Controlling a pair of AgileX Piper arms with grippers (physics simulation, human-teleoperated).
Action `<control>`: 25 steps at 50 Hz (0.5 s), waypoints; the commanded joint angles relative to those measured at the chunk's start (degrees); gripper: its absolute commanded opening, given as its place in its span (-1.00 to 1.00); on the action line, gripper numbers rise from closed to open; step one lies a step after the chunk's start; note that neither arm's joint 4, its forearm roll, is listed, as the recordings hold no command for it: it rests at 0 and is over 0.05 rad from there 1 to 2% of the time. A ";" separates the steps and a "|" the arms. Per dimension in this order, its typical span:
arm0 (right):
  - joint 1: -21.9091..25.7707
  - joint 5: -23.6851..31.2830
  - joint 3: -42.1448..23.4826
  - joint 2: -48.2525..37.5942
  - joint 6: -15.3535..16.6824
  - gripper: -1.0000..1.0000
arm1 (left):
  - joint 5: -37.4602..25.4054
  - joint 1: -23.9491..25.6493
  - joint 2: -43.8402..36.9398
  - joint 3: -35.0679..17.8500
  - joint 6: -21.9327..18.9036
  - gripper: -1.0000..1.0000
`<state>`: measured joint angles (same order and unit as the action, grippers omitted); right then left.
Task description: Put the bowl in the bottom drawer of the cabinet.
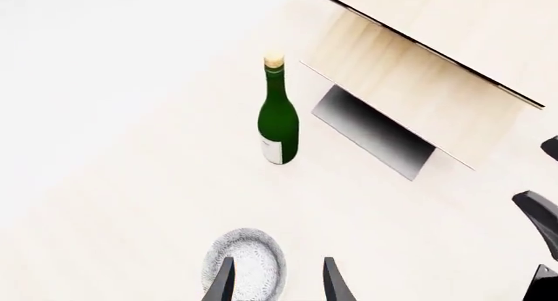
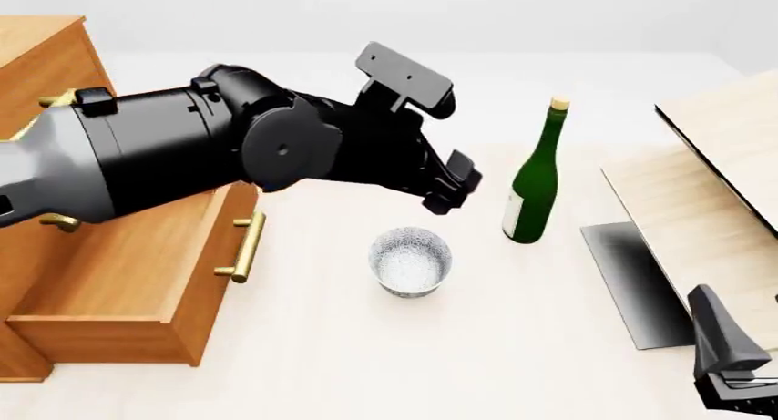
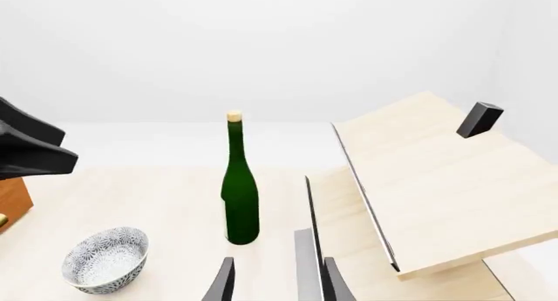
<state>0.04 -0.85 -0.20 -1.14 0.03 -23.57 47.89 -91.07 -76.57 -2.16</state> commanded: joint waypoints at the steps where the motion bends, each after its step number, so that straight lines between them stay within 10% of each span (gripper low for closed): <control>1: 0.01 0.12 0.00 0.11 0.00 1.00 | -1.52 -0.44 -3.61 -2.29 1.22 1.00; 25: 0.00 0.20 -0.05 0.16 0.00 1.00 | -2.73 -1.44 -10.18 -5.49 3.69 1.00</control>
<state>0.05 -0.68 -0.24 -1.00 0.03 -25.87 46.72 -98.45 -80.73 0.50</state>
